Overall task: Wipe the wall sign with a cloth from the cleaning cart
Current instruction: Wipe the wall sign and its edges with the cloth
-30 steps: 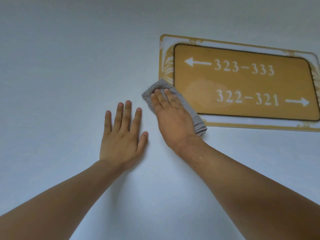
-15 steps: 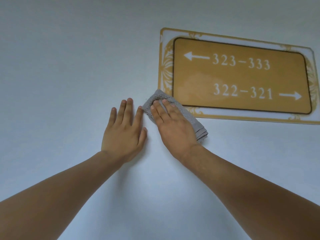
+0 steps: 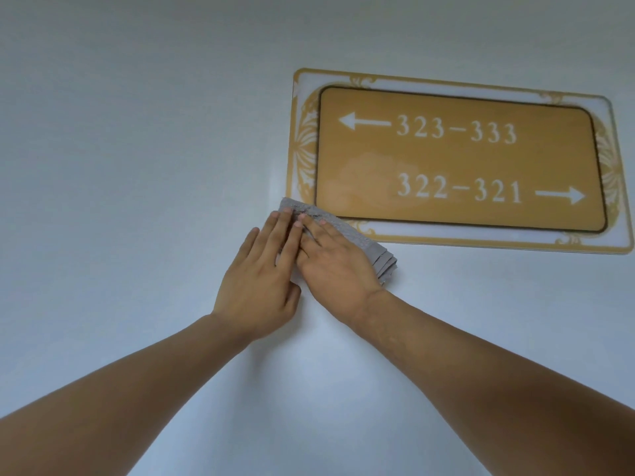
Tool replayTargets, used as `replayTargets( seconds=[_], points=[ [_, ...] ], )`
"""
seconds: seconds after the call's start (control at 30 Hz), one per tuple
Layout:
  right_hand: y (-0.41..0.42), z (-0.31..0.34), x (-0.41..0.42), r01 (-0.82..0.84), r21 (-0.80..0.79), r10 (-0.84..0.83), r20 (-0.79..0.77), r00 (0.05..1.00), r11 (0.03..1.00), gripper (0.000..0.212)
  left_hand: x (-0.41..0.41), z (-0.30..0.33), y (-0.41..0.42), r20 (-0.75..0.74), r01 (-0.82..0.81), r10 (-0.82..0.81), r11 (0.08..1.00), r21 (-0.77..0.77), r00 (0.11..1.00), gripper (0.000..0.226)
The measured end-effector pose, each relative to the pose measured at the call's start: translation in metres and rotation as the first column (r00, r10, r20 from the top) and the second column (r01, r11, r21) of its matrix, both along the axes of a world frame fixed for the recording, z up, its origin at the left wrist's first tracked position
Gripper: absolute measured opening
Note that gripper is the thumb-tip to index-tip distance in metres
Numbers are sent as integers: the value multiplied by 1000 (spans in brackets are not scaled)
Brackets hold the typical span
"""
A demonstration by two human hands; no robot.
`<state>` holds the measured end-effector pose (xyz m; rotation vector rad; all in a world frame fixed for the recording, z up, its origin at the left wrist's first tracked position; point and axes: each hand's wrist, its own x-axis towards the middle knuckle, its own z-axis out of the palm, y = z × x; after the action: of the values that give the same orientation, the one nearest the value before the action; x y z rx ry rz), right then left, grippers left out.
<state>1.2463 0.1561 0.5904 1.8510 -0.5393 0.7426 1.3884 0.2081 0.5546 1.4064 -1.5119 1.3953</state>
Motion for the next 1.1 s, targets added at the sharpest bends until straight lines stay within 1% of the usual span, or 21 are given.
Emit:
replayTargets(
  seconds=[0.1,0.27,0.5,0.6,0.7,0.73,0.8,0.87,0.93,0.97,1.1],
  points=[
    [-7,0,-13,-26,-12,26,-5,1000,1000,57,-15,-1,-12,-8,-23,23,1000,-15,1000,79],
    [-29,0,-45,-36,-34,35,-13,999,999,57,-47,2,-34,-4,-11,11,1000,-29,1000,75],
    [-57,-3,-86,-60,-47,60,4,998,997,59,-97,-1,-68,-40,-2,-1,998,-63,999,80],
    [-69,-3,-102,-68,-58,69,7,998,996,59,-111,-2,-80,-21,37,-39,996,-80,999,82],
    [-82,-2,-123,-47,-60,45,-22,999,997,63,-116,0,-86,18,63,-62,994,-84,998,85],
    [-86,-2,-130,-44,-54,43,-23,999,998,65,-117,2,-87,0,57,-57,993,-102,998,84],
    [-95,-3,-144,-41,-43,40,-16,999,998,64,-118,8,-88,-95,16,-31,988,-152,995,81],
    [-104,-4,-158,-45,-27,45,-9,999,999,62,-123,14,-91,-165,-32,4,985,-167,986,79],
    [-111,-5,-170,-45,-18,45,-6,999,999,62,-128,16,-96,-173,-66,38,985,-157,984,77],
    [-116,-6,-182,-38,-7,38,-3,999,999,63,-135,17,-102,-154,-77,53,986,-149,987,77],
    [-133,-7,-222,-9,24,10,-11,1000,1000,70,-161,17,-119,-121,-84,65,984,-156,991,72]
  ],
)
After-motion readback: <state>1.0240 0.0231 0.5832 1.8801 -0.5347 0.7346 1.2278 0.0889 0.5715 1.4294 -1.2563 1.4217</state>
